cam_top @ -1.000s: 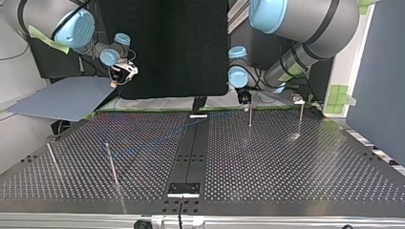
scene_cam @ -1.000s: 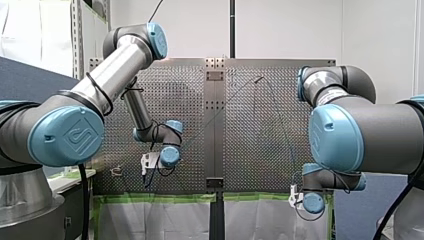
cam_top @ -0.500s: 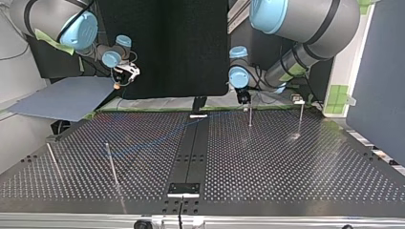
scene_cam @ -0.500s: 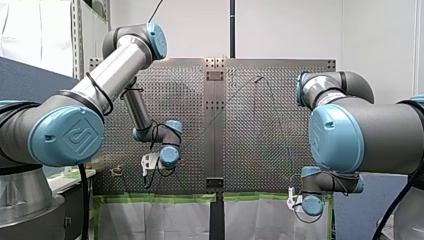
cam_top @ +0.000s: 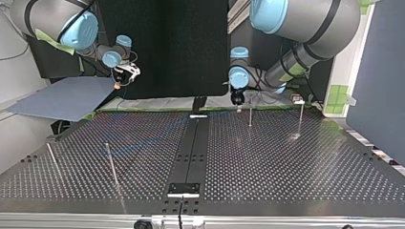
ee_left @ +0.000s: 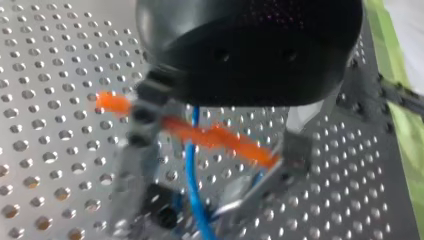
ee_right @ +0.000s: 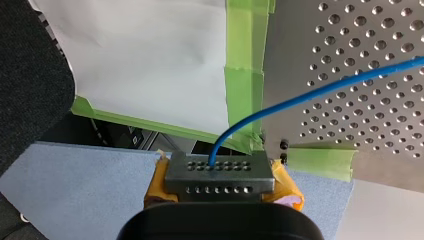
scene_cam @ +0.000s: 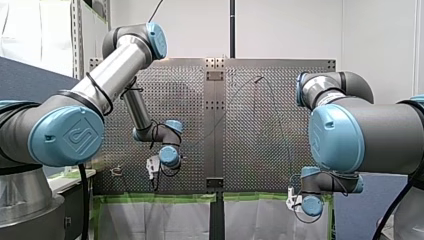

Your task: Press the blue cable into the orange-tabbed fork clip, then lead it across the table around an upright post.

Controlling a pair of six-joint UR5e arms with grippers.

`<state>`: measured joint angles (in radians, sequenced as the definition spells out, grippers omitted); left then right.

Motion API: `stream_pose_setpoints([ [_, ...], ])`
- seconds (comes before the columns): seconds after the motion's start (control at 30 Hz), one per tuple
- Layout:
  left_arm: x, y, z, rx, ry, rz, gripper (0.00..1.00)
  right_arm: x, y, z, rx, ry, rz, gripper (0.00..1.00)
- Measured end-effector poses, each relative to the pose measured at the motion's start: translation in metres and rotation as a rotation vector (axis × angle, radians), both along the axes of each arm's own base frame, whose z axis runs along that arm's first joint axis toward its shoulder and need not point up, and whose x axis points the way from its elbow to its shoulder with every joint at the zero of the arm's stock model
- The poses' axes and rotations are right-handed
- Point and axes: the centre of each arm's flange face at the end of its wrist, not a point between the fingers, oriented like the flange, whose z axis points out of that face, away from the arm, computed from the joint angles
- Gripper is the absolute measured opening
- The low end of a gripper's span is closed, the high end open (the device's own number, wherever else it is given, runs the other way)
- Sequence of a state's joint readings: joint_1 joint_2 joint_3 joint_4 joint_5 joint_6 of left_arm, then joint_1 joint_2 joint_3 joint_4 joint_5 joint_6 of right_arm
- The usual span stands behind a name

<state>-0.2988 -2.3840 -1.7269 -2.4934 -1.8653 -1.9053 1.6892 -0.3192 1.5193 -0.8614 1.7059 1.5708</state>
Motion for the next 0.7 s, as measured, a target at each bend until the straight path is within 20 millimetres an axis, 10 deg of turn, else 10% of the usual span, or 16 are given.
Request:
stream_pose_setpoints([
  [0.7, 0.000, -0.022, 0.032, -0.088, -0.037, -0.089, 1.00, 0.002, 0.001, 0.000, 0.003, -0.003, 0.007, 0.00],
])
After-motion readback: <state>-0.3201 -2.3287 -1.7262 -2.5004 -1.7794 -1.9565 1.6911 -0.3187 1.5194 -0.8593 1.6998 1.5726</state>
